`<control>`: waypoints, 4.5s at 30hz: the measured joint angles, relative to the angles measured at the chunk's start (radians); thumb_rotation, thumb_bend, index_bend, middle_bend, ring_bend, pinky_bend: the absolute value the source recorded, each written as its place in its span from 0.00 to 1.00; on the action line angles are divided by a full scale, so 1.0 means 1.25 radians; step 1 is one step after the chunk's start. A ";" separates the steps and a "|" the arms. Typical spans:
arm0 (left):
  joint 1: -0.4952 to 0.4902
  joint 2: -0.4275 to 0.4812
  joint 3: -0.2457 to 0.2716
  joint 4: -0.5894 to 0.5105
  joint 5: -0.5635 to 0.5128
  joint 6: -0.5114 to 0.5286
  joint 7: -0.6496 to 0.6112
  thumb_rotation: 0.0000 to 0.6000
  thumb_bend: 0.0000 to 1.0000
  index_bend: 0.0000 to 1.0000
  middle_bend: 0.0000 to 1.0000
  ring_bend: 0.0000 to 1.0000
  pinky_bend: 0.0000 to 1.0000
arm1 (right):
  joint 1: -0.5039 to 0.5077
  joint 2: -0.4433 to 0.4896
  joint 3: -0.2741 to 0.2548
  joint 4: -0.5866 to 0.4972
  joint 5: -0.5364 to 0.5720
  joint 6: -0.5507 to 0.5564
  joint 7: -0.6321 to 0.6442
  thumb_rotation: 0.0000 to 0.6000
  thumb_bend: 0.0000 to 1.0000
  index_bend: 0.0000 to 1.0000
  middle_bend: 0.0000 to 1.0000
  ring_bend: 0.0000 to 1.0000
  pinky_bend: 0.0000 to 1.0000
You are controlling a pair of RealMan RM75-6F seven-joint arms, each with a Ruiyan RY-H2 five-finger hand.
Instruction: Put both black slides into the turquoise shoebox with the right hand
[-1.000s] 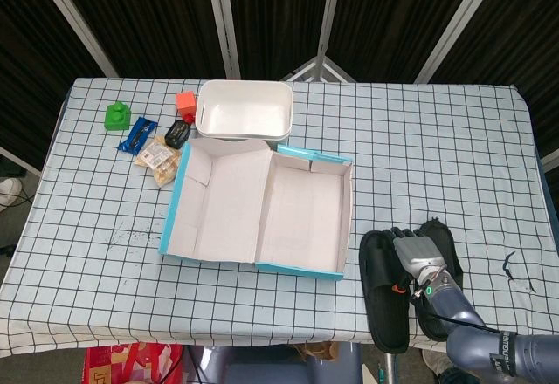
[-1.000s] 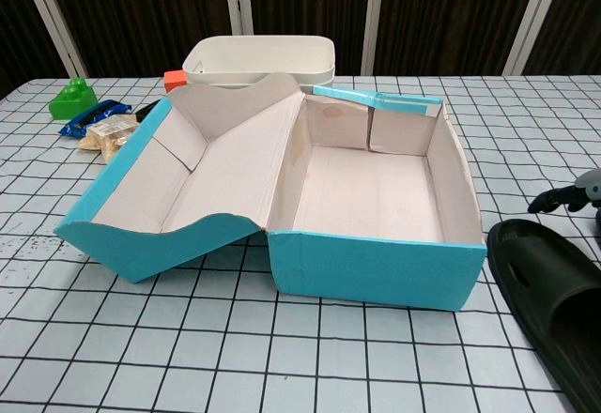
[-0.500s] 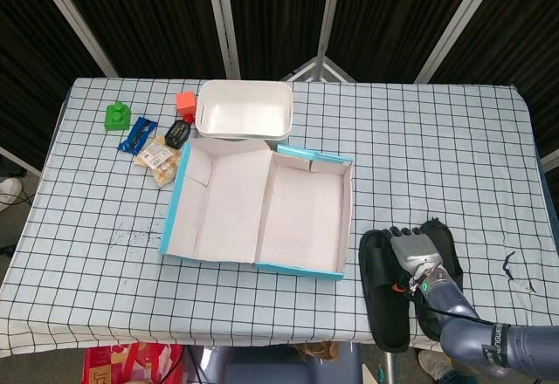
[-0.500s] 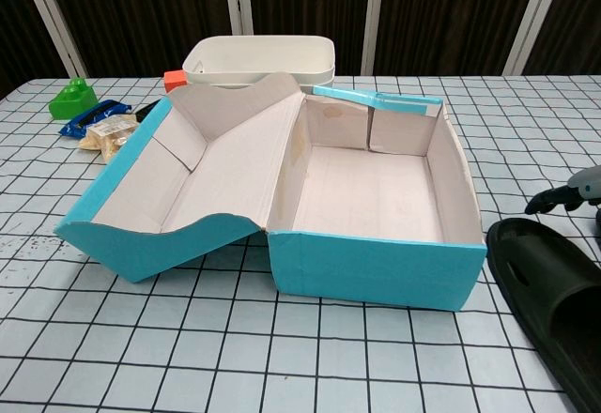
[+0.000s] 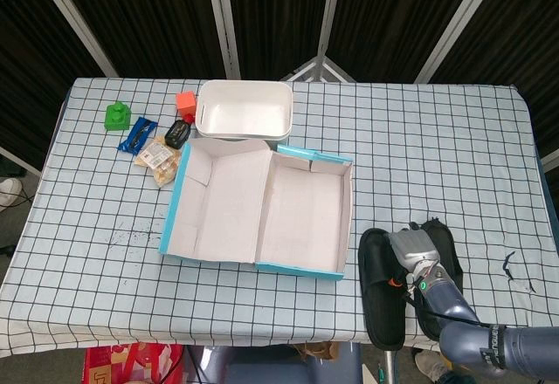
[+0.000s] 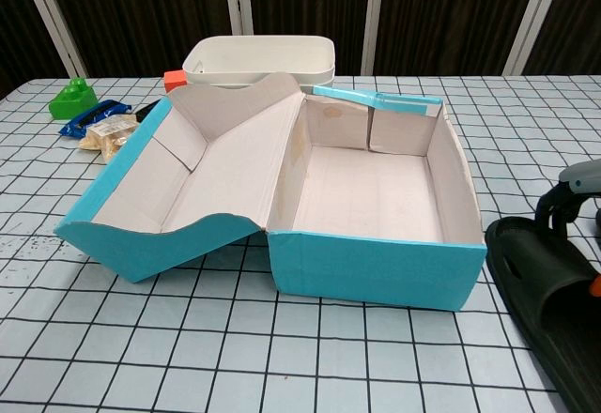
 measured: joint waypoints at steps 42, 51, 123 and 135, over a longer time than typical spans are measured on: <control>0.010 0.012 0.000 -0.009 0.010 0.014 -0.031 1.00 0.36 0.02 0.00 0.00 0.00 | -0.001 0.235 0.109 -0.200 -0.065 0.083 0.079 1.00 0.36 0.57 0.51 0.31 0.00; 0.011 0.015 -0.003 -0.007 0.006 0.013 -0.042 1.00 0.36 0.02 0.00 0.00 0.00 | 0.029 0.216 0.194 -0.225 -0.067 0.134 0.087 1.00 0.36 0.59 0.51 0.32 0.00; 0.014 0.020 -0.015 0.011 -0.018 0.001 -0.062 1.00 0.36 0.02 0.00 0.00 0.00 | -0.046 -0.297 0.340 0.284 -0.337 0.074 0.339 1.00 0.39 0.63 0.51 0.37 0.37; 0.015 0.022 -0.013 0.007 -0.012 0.004 -0.063 1.00 0.36 0.02 0.00 0.00 0.00 | -0.054 -0.346 0.331 0.351 -0.341 0.026 0.358 1.00 0.39 0.63 0.51 0.38 0.37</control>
